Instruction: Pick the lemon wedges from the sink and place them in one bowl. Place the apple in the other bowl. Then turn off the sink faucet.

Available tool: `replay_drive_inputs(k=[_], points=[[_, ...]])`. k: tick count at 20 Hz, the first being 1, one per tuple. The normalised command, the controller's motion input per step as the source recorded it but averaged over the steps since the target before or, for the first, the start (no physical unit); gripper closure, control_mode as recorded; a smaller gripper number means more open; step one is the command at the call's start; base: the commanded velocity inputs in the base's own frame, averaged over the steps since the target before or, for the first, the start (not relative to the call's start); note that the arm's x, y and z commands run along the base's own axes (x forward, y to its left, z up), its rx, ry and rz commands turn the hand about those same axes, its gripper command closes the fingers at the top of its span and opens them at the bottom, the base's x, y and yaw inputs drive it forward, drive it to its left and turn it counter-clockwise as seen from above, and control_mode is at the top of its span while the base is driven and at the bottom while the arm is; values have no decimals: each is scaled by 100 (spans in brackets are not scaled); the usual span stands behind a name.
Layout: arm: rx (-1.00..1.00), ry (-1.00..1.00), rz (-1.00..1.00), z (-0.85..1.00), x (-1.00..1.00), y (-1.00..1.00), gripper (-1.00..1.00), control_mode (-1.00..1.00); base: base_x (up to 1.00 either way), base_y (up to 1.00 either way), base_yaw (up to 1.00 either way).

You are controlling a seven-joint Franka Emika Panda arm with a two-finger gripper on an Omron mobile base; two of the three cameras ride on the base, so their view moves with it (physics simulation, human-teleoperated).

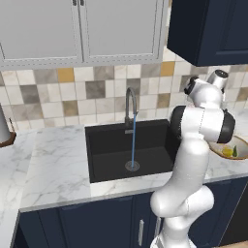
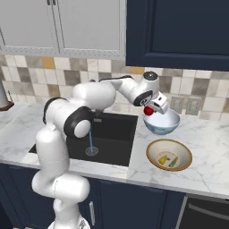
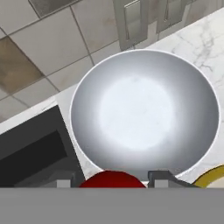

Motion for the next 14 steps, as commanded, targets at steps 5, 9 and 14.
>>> replay_drive_inputs(k=[5,9,14], points=[[0,-7,1,-61,64,-46,100,-100,0,0,0],[0,0,1,-46,41,-24,-100,-100,0,0,0],[0,4,0,67,22,0,-100,-100,0,0,0]])
